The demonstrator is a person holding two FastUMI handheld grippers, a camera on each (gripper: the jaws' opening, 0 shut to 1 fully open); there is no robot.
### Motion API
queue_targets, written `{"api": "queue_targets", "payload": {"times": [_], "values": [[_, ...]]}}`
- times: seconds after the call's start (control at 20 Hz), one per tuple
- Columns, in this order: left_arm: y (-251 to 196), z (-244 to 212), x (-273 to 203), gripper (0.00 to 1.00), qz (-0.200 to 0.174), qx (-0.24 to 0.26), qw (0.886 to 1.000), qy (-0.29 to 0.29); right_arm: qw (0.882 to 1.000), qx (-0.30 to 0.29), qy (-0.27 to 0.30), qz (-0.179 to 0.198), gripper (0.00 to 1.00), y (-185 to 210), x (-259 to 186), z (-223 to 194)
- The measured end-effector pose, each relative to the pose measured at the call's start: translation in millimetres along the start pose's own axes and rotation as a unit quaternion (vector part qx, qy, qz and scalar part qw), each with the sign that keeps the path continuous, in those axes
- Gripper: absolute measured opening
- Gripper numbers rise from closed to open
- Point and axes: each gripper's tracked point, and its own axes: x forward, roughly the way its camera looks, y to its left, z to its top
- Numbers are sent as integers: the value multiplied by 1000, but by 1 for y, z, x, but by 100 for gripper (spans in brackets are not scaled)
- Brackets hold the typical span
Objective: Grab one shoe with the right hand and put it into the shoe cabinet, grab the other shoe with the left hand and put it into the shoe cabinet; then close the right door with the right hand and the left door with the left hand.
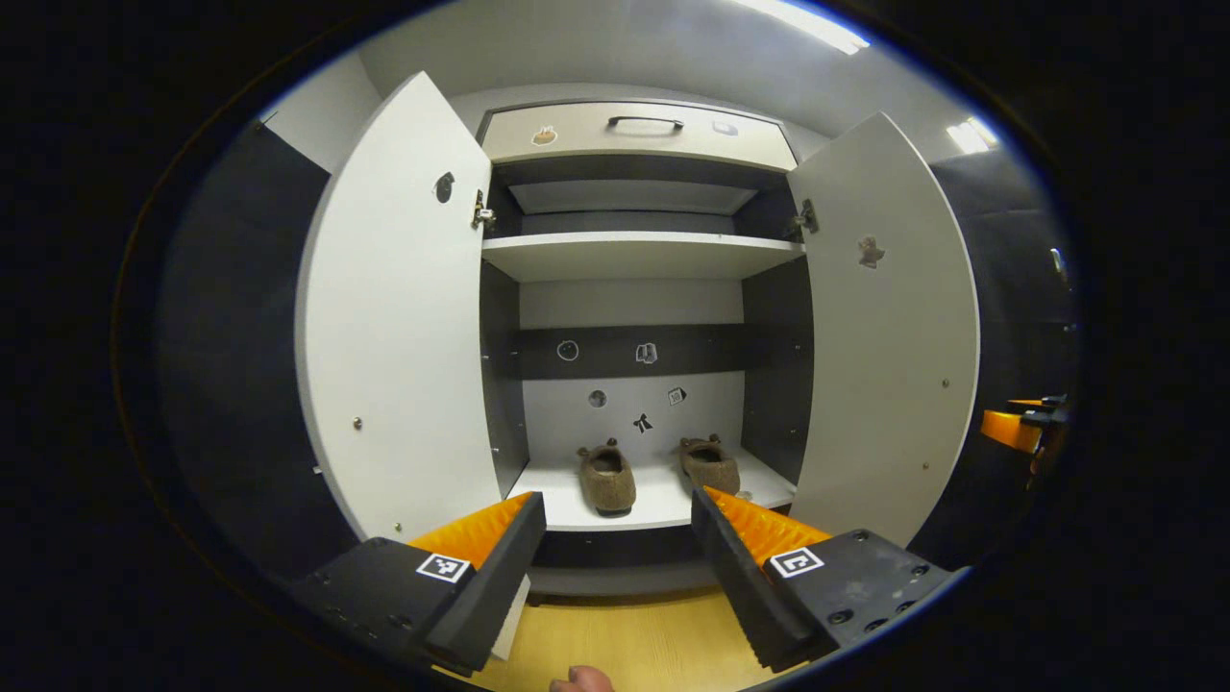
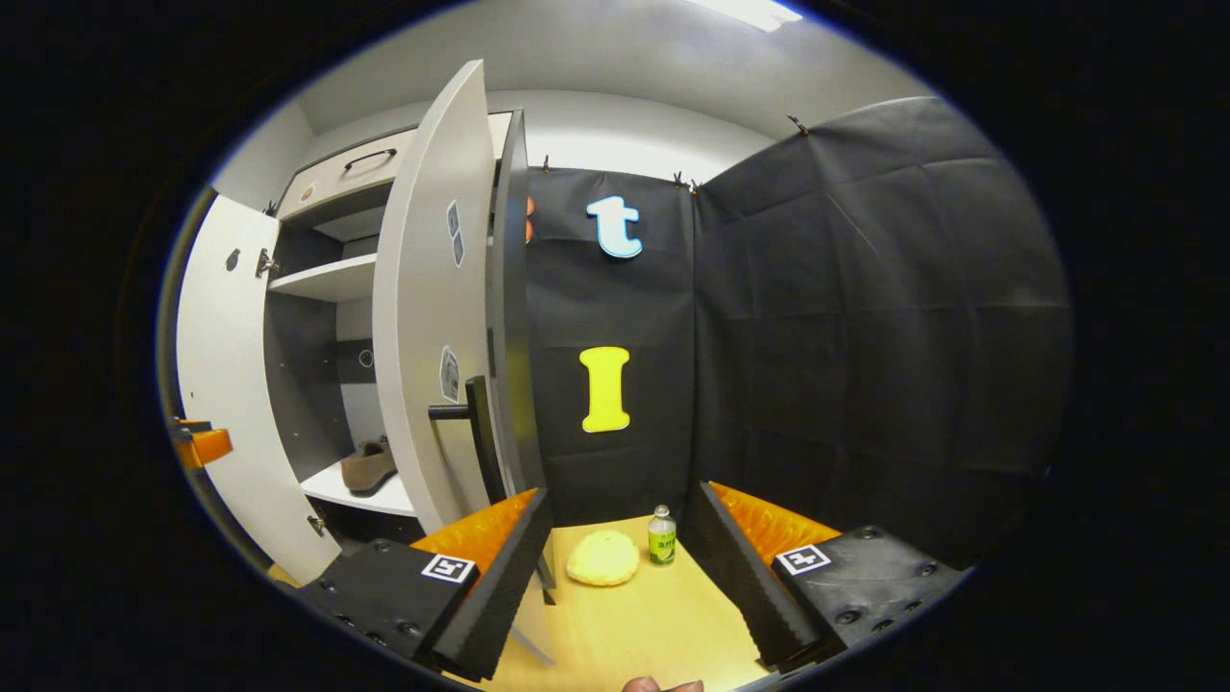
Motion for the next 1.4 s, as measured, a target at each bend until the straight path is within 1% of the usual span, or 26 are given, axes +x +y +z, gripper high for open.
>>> {"api": "queue_targets", "payload": {"times": [0.1,0.2,0.35,0.5,0.55,0.6,0.65,0.7,0.75,0.95,1.25,1.4], "values": [[14,-2,-17,97,15,-3,1000,-2,1000,-20,-3,-2,98,4,11,0],[19,0,-33,96,20,-8,1000,-3,1000,-27,-9,1,98,8,18,3],[33,-3,-46,97,25,1,1000,-6,1000,-16,-1,7,98,15,26,2],[42,-11,-52,97,26,12,1000,-1,1000,-17,1,16,99,25,26,1],[45,-13,-53,97,24,14,1000,1,1000,-16,2,13,98,26,25,0],[47,-15,-54,97,23,14,1000,3,1000,-11,7,16,100,28,28,-1],[50,-18,-54,97,21,15,1000,5,1000,-3,10,17,95,29,27,-2],[53,-21,-56,99,20,16,1000,7,1000,0,11,17,95,30,27,-3],[58,-23,-57,97,22,18,1000,9,1000,1,10,15,95,31,26,-3],[76,-31,-59,97,28,18,999,15,1000,4,10,1,95,44,20,-4],[99,-31,-63,97,28,16,999,9,1000,-2,7,16,95,80,9,-6],[111,-32,-64,97,33,16,999,8,999,0,6,32,95,106,6,-7]]}}
